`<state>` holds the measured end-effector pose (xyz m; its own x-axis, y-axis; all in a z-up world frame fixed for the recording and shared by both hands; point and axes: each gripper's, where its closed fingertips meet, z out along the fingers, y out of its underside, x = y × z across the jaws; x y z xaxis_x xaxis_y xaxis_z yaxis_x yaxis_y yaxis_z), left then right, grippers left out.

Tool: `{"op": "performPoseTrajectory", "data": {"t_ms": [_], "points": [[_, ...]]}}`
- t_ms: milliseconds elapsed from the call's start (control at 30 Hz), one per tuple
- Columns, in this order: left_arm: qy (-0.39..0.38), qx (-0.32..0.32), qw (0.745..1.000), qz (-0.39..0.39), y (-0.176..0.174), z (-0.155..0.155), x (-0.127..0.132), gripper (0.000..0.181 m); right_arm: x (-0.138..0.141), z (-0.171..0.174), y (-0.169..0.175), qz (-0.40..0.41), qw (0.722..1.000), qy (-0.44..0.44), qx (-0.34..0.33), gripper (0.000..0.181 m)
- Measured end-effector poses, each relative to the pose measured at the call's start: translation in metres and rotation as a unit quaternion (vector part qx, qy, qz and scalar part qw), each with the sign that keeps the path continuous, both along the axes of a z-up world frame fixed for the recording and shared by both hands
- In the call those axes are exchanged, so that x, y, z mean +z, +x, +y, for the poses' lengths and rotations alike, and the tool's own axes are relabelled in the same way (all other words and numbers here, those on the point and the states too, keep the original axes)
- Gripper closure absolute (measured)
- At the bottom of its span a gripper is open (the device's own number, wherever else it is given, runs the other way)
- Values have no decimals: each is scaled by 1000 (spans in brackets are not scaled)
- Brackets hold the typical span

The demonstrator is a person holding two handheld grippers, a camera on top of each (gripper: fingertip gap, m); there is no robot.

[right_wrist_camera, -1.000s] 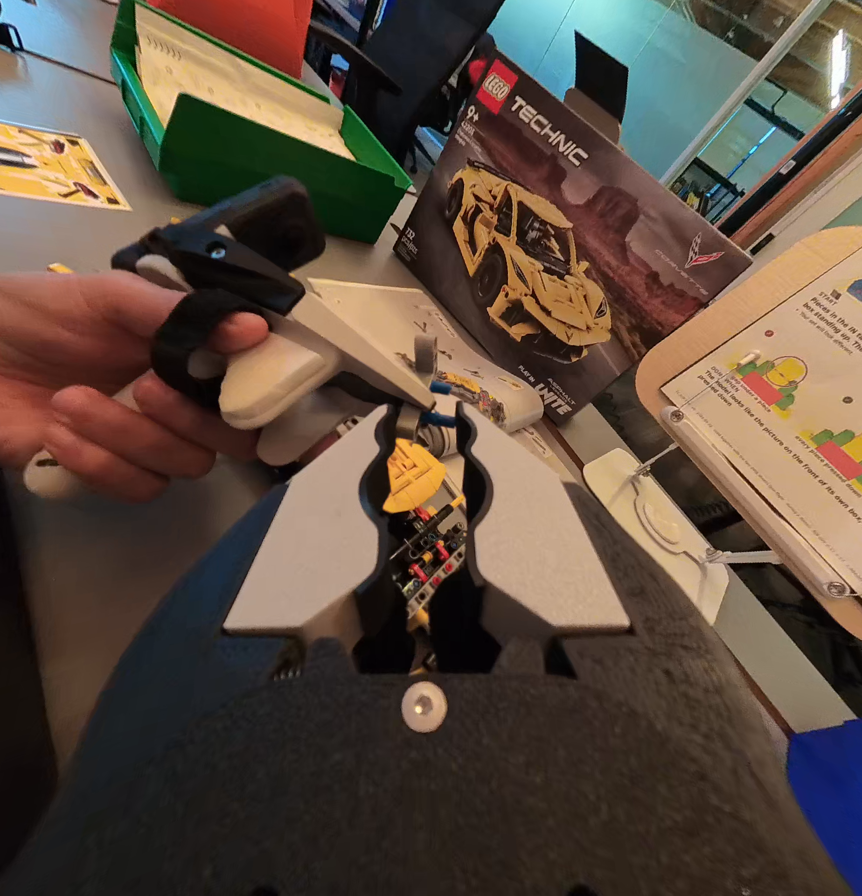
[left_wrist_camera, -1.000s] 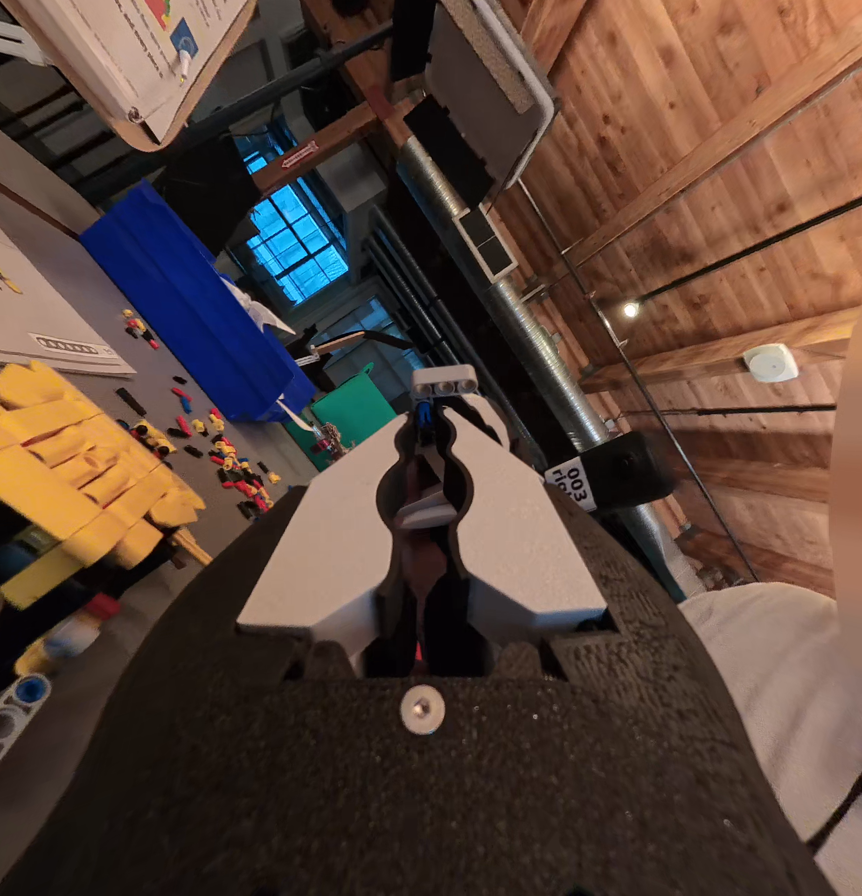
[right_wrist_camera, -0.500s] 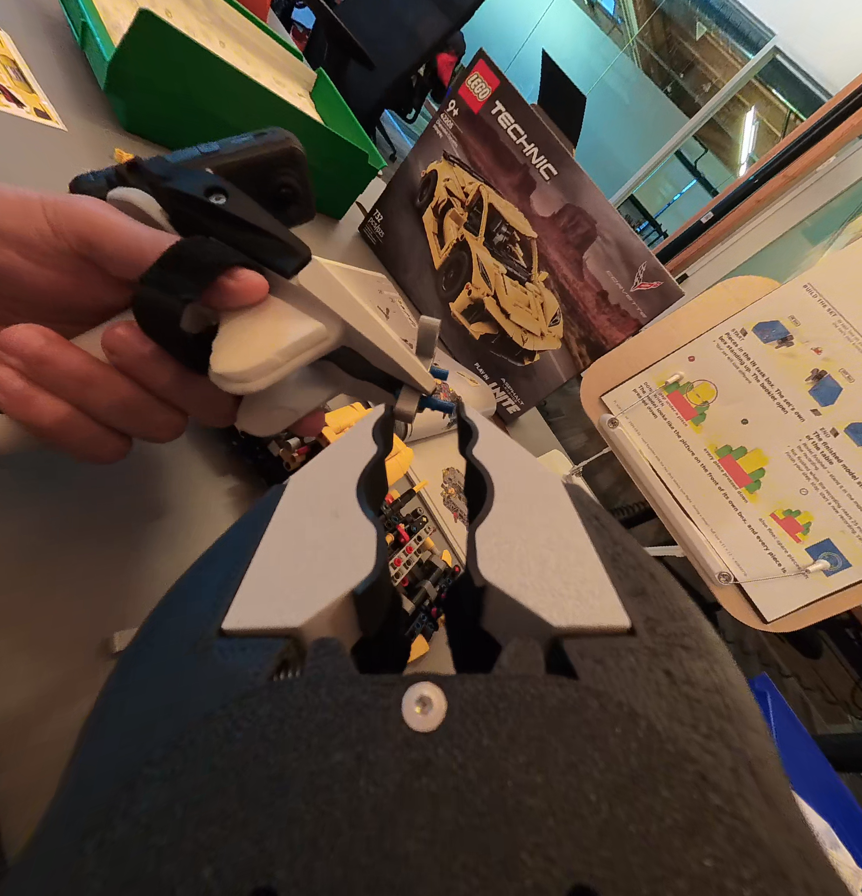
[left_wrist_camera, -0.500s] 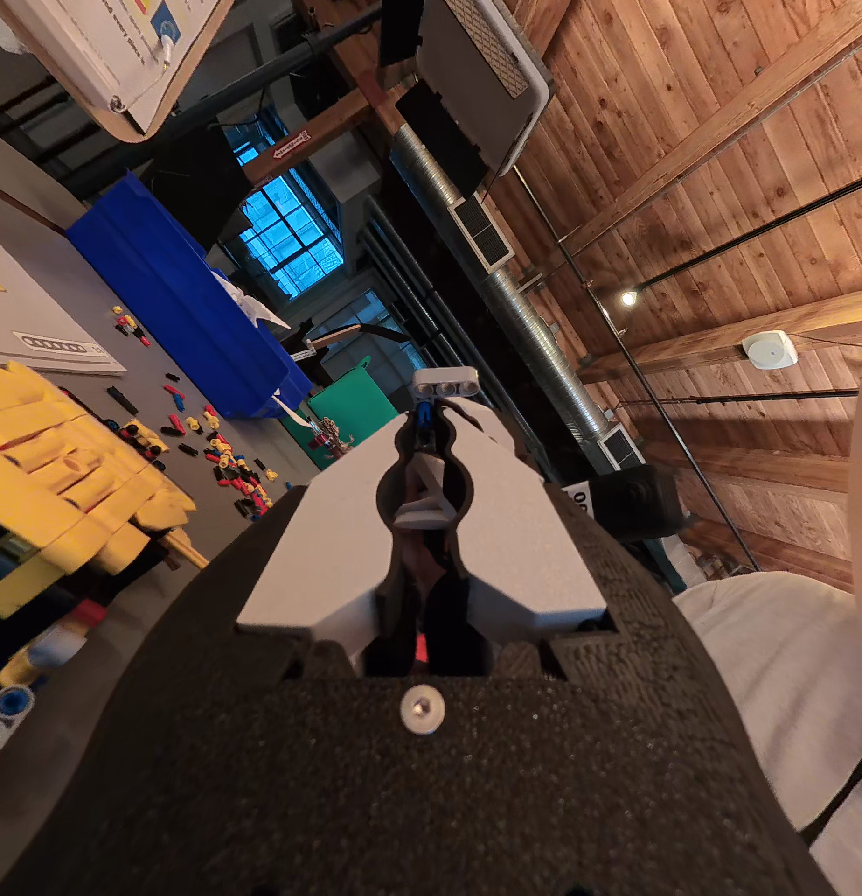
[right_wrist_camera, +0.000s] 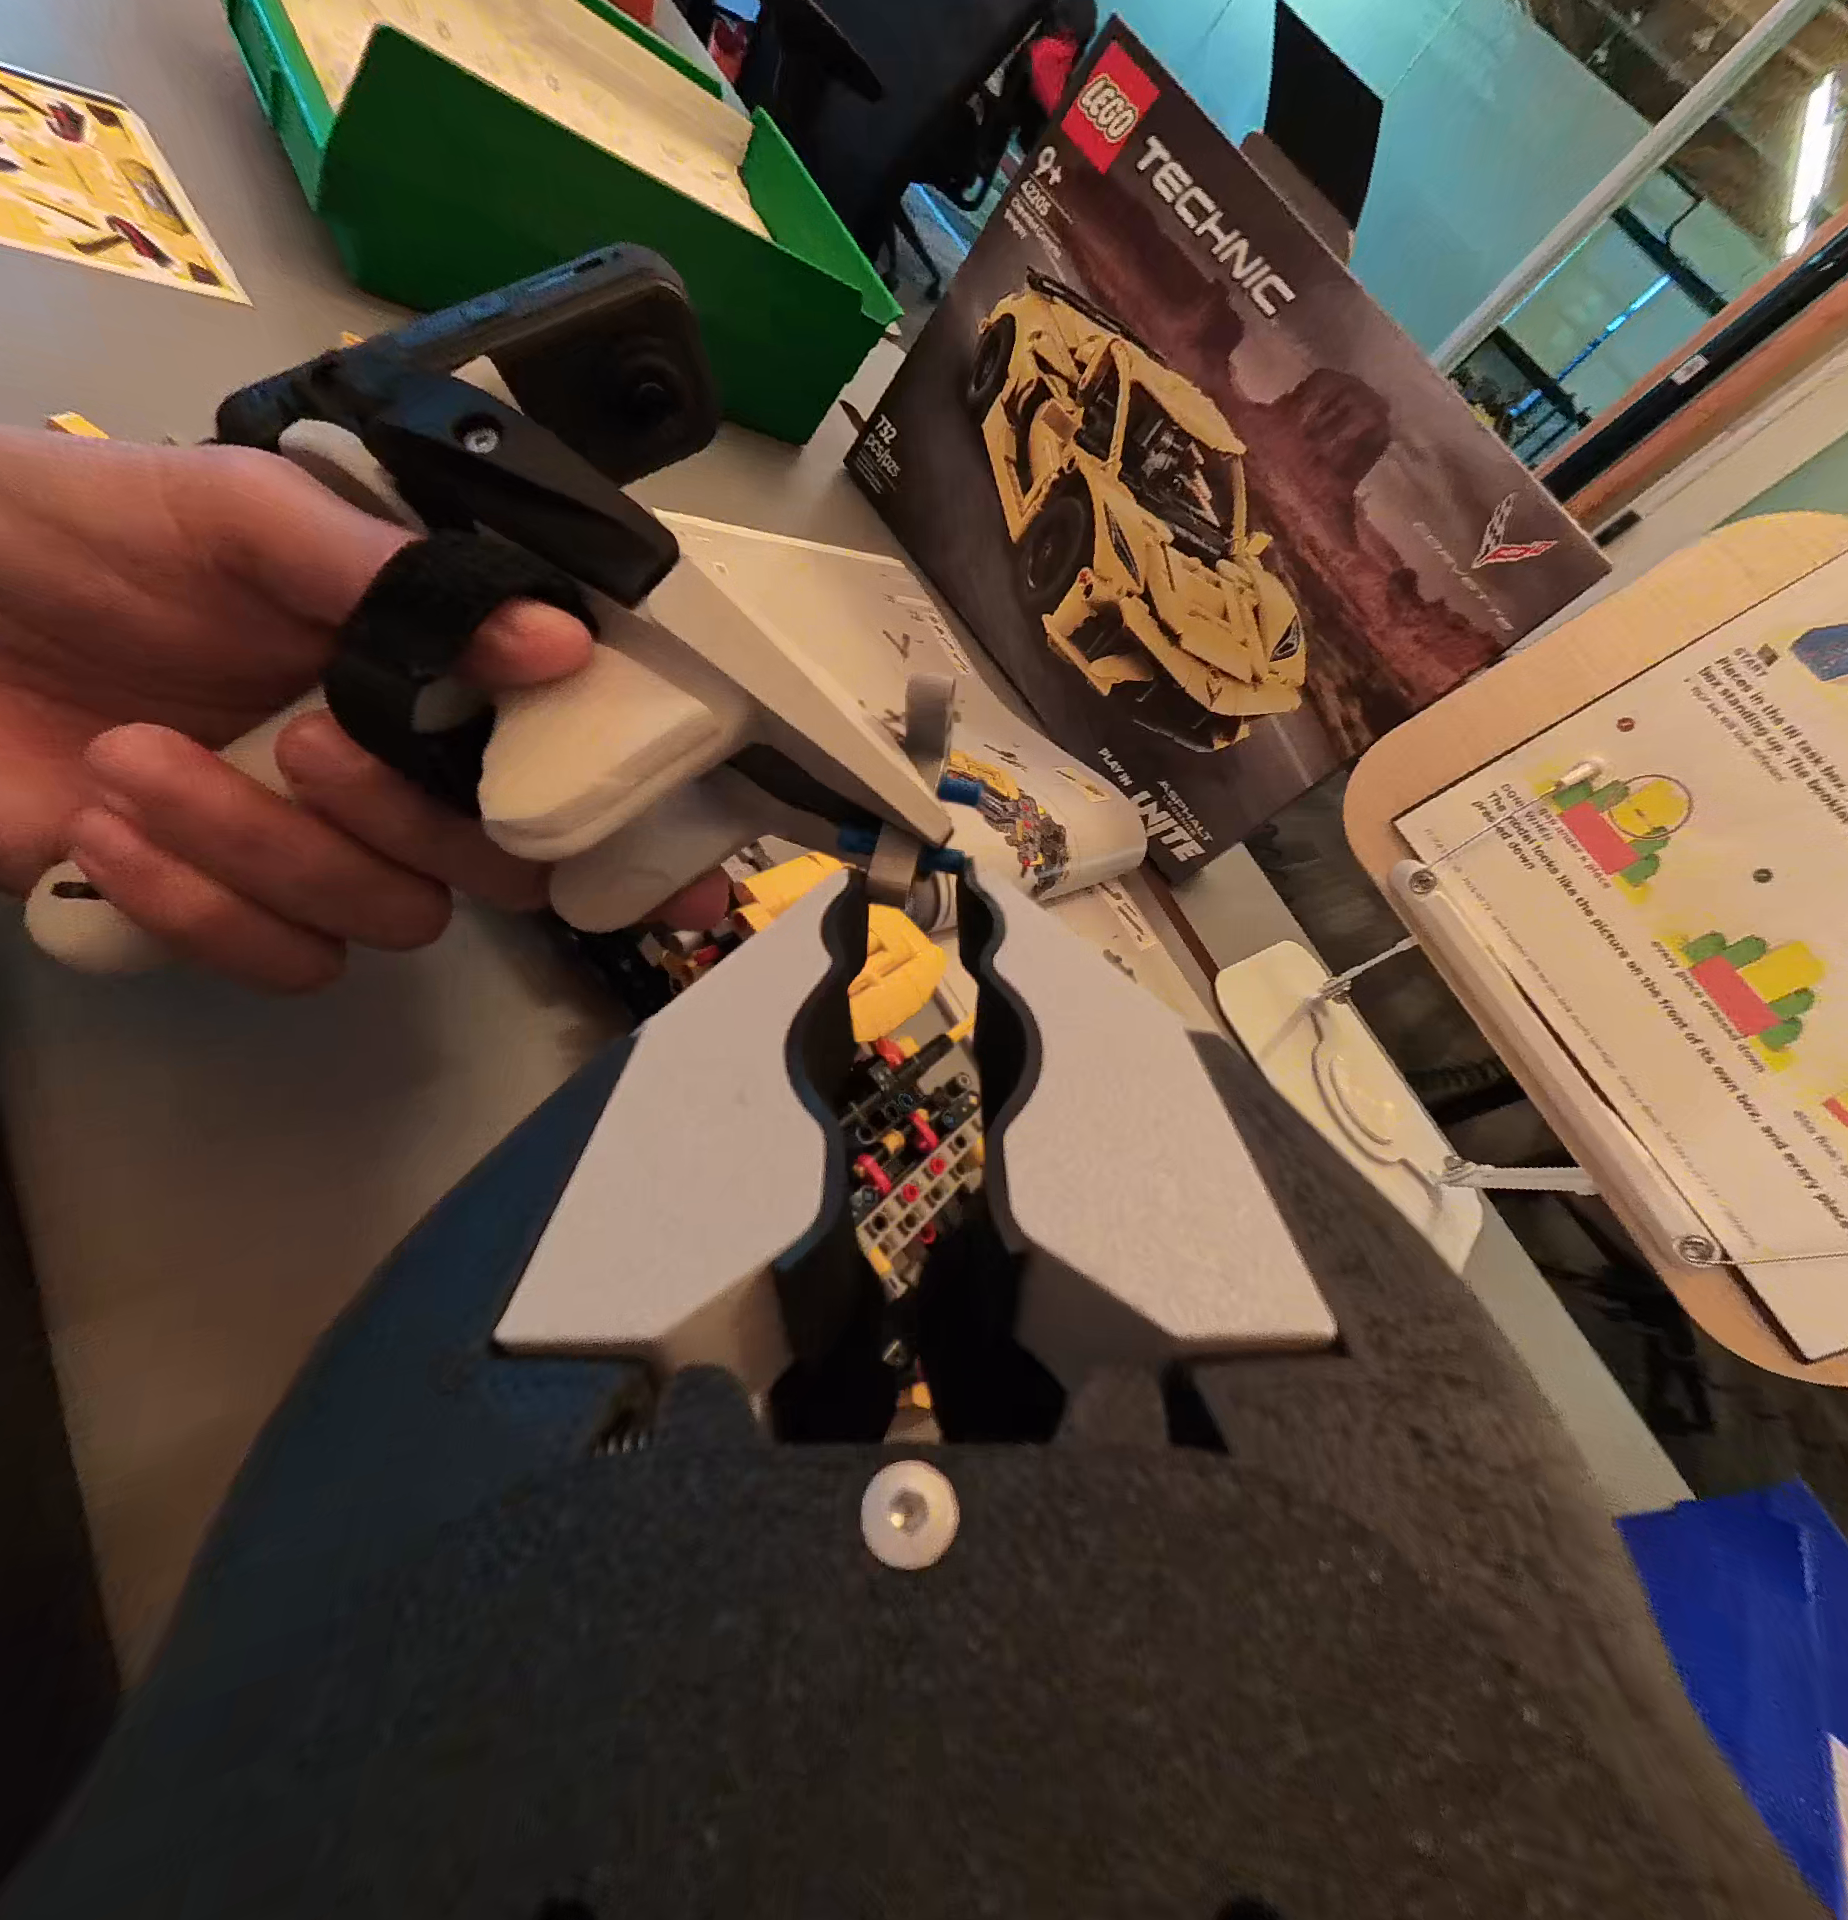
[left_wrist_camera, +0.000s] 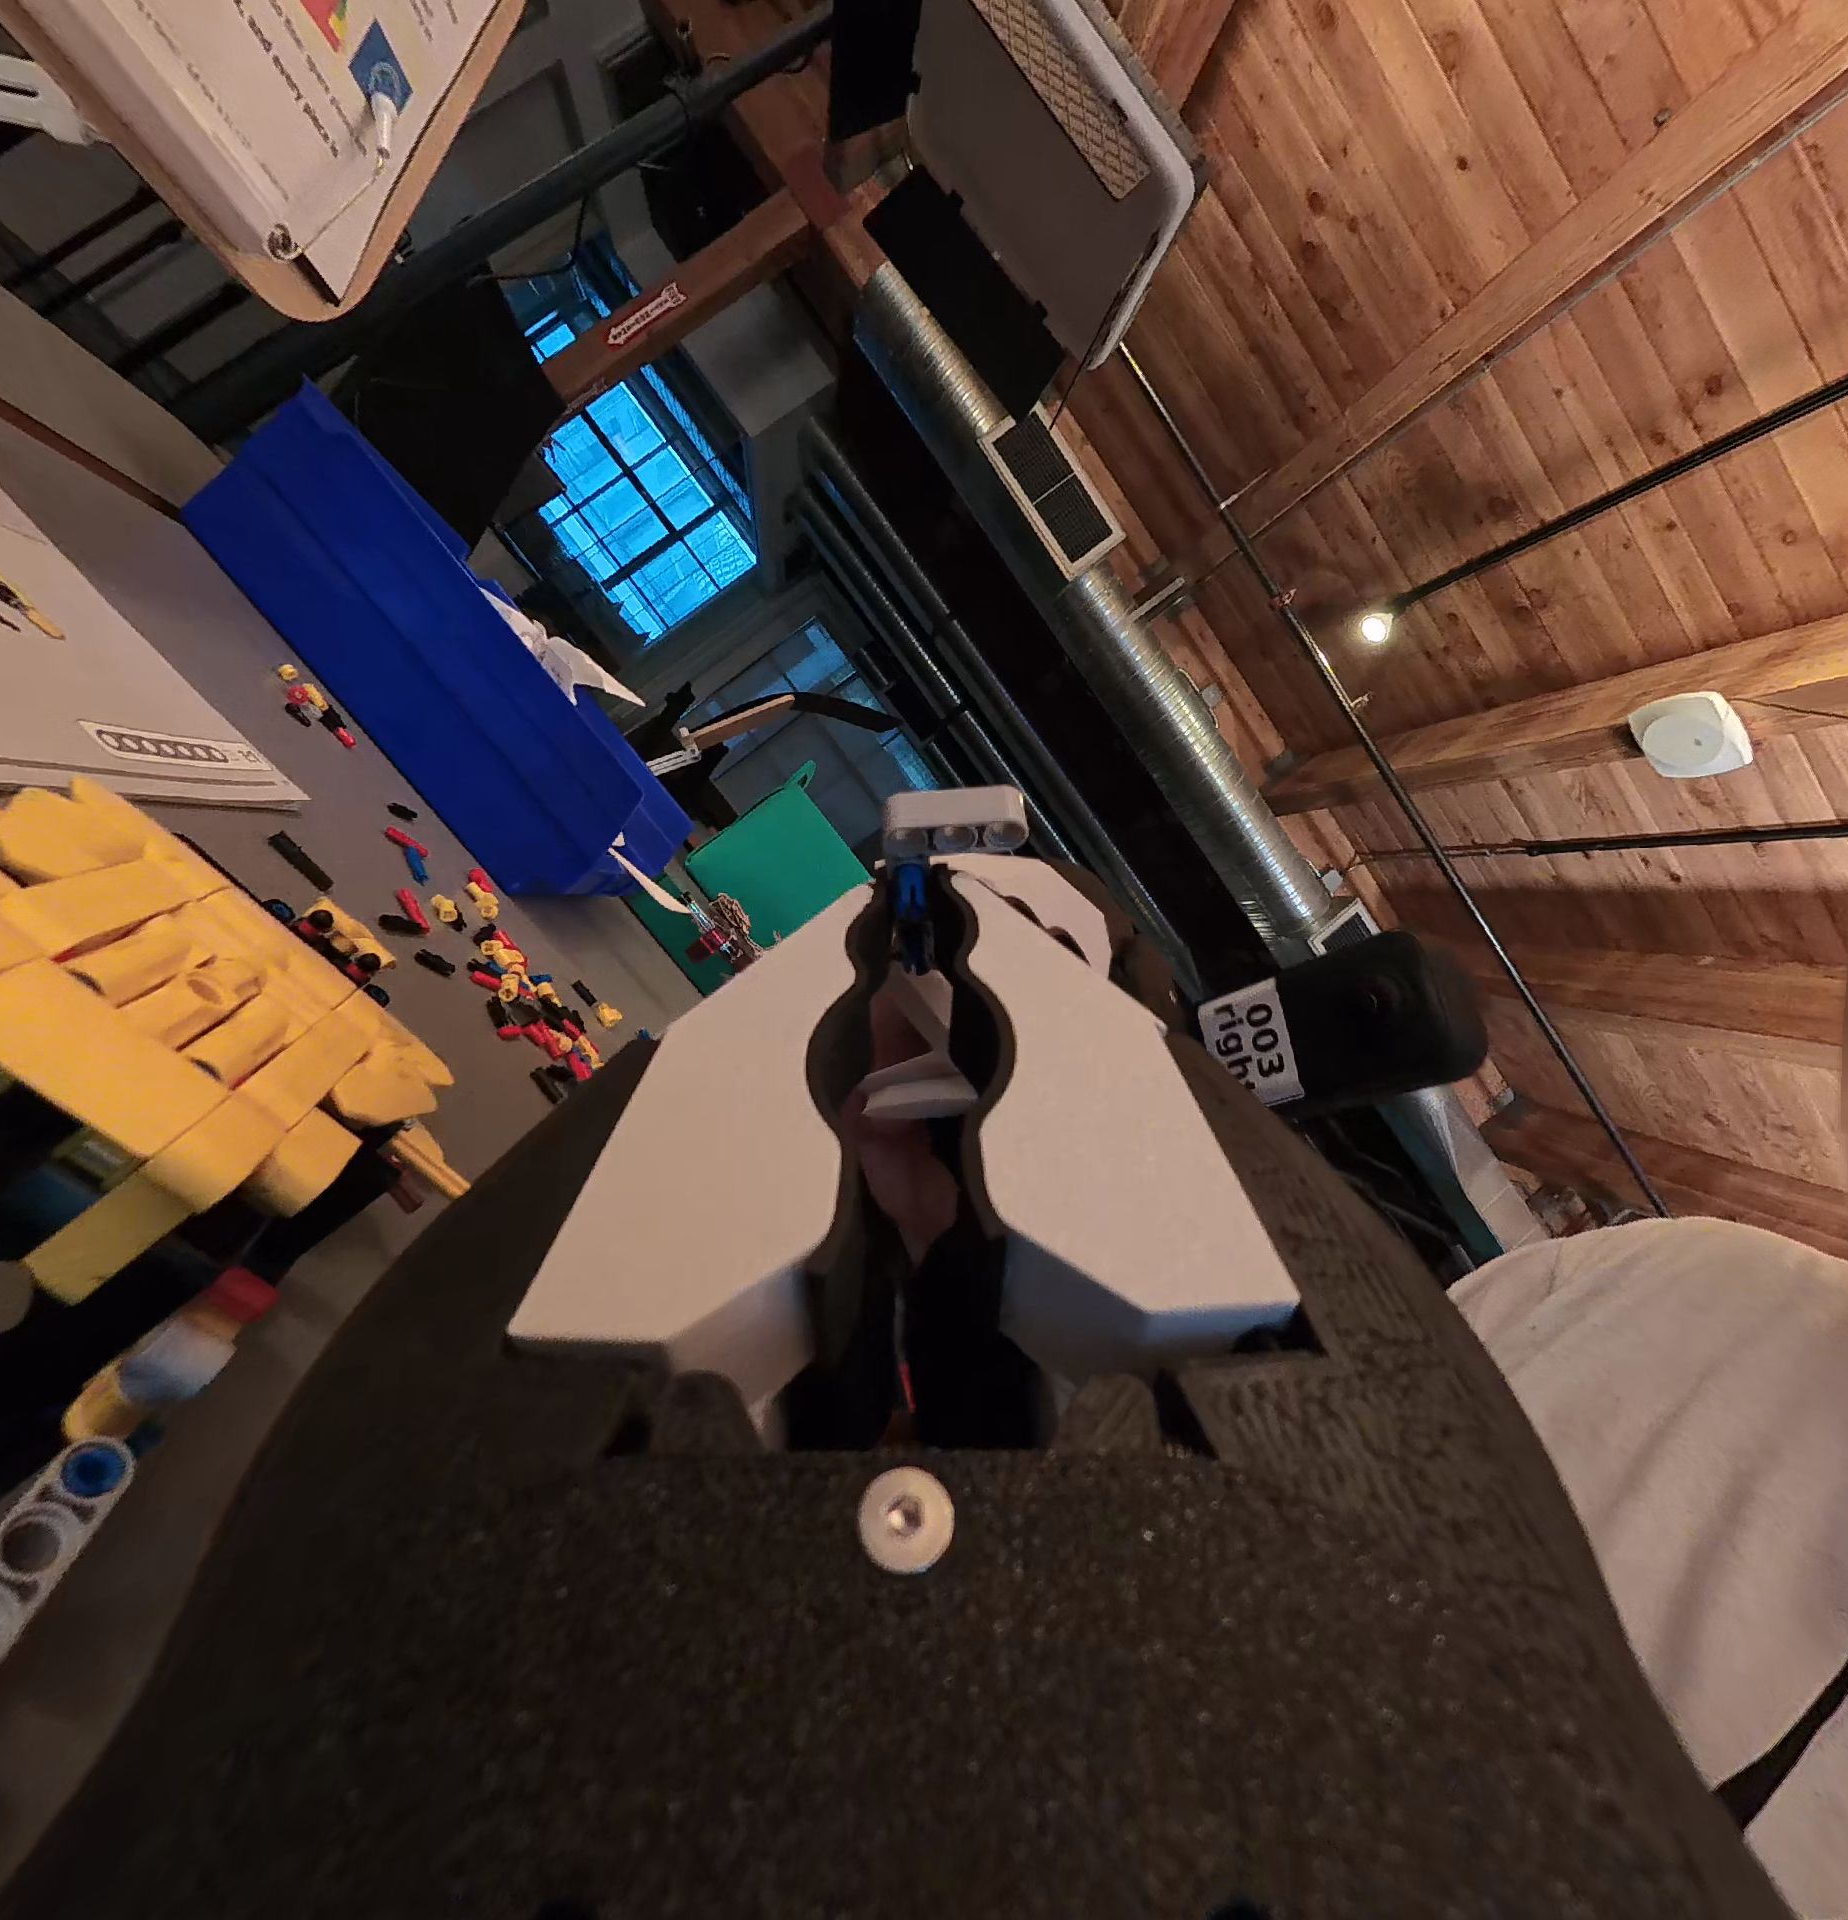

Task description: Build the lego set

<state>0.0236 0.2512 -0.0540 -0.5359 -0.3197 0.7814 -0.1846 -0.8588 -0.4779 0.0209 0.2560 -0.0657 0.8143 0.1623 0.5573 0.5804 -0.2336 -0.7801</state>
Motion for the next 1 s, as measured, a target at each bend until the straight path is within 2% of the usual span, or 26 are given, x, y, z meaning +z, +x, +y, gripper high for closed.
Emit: {"op": "performPoseTrajectory", "data": {"t_ms": [200,367,433,533,667,767,833,933,1000], "points": [[16,-34,999,6,0,-8,0,174,0,-8,0,-15,999,-8,29,165],[116,-57,991,11,-5,-24,-5,173,-2,-20,-2,-58,995,-17,79,164],[142,-77,987,14,-9,-28,-7,173,-5,-23,-6,-41,994,-33,96,163],[138,-114,984,9,-17,-32,-6,173,-4,-26,-14,16,989,-47,137,161],[173,-121,977,23,-19,-30,-13,173,-11,-22,-15,3,986,-60,158,160],[182,-78,980,24,-15,-13,-11,173,-7,-14,-1,39,990,-29,134,162],[216,-15,976,25,-12,6,-9,174,-3,-3,23,130,989,7,76,162],[321,117,940,21,-9,33,-4,174,-24,9,64,303,952,20,-36,151],[381,180,906,28,-8,44,-5,173,-31,7,85,328,940,40,-85,152]]}}
